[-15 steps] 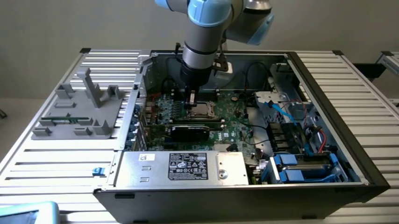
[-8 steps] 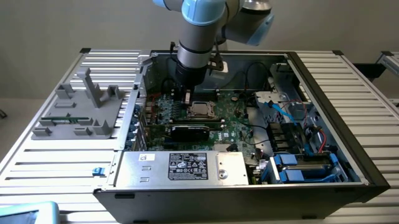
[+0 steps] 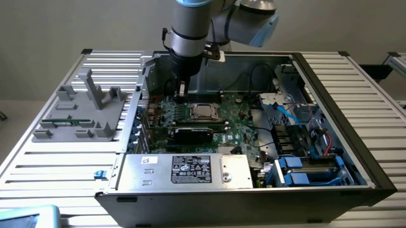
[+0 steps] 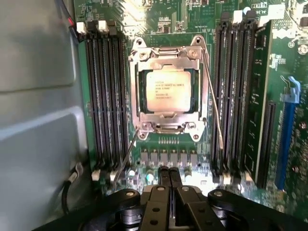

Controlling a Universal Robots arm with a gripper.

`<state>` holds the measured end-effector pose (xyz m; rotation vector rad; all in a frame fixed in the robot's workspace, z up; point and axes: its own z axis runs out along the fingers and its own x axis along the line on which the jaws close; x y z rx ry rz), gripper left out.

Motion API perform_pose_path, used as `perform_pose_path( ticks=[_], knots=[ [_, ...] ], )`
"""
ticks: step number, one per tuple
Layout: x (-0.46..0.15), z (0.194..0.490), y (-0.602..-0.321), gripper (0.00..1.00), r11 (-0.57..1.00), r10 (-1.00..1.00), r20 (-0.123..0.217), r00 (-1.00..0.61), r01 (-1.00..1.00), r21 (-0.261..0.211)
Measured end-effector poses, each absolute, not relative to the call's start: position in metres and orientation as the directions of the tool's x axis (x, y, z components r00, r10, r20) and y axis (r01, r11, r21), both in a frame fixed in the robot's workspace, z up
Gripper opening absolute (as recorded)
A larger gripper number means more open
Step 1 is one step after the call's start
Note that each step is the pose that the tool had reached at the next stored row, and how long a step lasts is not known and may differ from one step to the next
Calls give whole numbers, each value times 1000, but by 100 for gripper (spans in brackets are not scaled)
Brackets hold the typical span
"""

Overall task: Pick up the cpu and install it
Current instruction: 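Close the cpu cover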

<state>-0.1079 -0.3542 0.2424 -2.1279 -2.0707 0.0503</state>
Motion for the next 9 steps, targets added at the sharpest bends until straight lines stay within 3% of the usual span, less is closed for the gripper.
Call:
perform_pose_path(
  ticks=[9],
  knots=[
    [-114,283,-353,12,-19,995,95,33,989,-146]
  ],
)
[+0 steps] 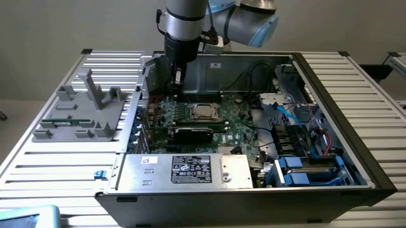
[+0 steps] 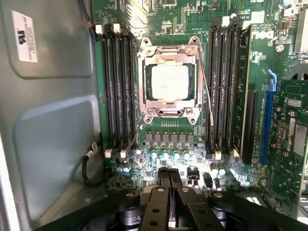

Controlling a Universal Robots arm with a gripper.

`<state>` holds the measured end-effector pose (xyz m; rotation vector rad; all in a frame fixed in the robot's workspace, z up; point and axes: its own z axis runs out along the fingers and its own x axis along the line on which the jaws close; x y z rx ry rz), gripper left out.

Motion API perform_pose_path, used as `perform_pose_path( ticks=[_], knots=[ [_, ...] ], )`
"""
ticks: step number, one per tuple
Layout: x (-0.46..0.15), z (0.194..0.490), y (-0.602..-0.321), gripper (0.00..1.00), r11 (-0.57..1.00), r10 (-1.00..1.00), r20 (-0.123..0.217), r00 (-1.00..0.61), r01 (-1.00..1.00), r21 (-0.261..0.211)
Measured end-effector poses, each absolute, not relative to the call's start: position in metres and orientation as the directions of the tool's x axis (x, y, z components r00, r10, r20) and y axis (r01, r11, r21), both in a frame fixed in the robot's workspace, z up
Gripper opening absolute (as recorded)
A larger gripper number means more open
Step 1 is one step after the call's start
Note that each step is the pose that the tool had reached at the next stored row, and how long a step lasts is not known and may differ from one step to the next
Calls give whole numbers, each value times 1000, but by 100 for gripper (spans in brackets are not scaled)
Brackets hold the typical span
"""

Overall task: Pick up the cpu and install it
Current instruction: 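Close the cpu cover, then install the first cpu locking lever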

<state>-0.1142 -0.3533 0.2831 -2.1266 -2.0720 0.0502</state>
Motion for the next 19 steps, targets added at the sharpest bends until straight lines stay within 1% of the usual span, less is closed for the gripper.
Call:
perform_pose_path(
  ticks=[4,19],
  knots=[
    [-114,298,-346,12,-19,995,95,33,989,-146],
    [-114,299,-343,12,-19,995,95,33,989,-146]
  ],
)
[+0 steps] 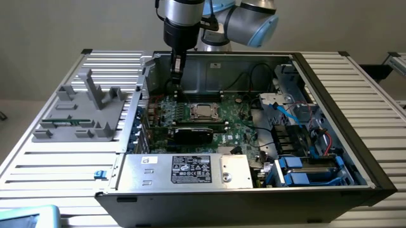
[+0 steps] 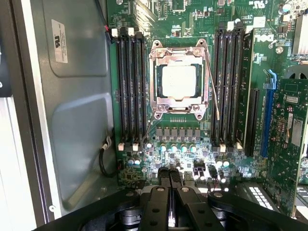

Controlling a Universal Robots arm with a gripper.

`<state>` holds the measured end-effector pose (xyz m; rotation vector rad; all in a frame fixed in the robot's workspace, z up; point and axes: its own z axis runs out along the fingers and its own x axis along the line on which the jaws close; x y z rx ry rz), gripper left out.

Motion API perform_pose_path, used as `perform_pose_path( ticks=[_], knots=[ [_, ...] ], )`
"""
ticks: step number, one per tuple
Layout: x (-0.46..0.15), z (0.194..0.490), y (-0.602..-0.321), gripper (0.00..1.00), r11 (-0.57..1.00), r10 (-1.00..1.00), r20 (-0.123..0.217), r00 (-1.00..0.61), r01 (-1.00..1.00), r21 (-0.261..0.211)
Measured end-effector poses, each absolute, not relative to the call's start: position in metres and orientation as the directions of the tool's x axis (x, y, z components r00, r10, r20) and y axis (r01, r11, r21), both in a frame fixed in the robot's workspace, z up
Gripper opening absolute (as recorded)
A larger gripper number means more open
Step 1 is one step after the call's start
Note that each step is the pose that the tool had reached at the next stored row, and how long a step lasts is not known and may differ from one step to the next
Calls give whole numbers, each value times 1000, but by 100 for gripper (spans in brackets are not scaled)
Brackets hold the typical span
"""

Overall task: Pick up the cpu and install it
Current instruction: 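Install the first cpu locking lever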

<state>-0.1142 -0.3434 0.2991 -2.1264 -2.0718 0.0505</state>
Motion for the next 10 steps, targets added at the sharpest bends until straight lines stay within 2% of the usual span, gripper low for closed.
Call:
perform_pose_path(
  ticks=[5,10],
  knots=[
    [-117,299,-343,12,-18,994,100,33,989,-146],
    [-126,297,-343,12,-12,989,142,33,989,-146]
  ],
)
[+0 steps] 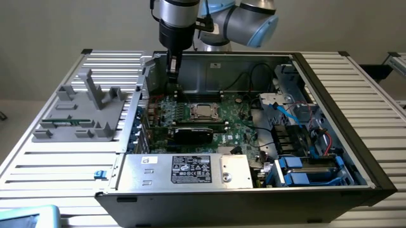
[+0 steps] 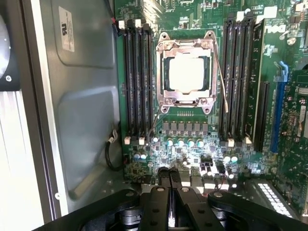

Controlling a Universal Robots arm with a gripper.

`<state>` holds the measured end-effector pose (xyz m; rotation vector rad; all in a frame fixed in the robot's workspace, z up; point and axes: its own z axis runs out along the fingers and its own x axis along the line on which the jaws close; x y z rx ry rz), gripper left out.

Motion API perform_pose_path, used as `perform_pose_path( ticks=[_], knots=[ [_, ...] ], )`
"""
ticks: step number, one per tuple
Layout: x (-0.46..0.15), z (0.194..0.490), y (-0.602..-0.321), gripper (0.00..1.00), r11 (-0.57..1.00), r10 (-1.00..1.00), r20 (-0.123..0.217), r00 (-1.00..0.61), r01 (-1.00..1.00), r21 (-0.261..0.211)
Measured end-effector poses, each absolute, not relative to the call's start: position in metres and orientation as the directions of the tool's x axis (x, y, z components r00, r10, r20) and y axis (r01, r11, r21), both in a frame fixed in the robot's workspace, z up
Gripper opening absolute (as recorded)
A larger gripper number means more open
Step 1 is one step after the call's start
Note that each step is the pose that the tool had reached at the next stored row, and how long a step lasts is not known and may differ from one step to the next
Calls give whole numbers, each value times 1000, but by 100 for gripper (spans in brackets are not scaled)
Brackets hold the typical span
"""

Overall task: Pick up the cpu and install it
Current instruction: 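Install the first cpu locking lever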

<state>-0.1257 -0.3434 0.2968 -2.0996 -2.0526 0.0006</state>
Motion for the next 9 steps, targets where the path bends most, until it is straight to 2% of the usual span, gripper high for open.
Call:
perform_pose_path(
  ticks=[6,9],
  knots=[
    [-131,293,-343,12,-4,981,193,32,990,-143],
    [-132,289,-346,12,-4,979,200,32,990,-142]
  ],
)
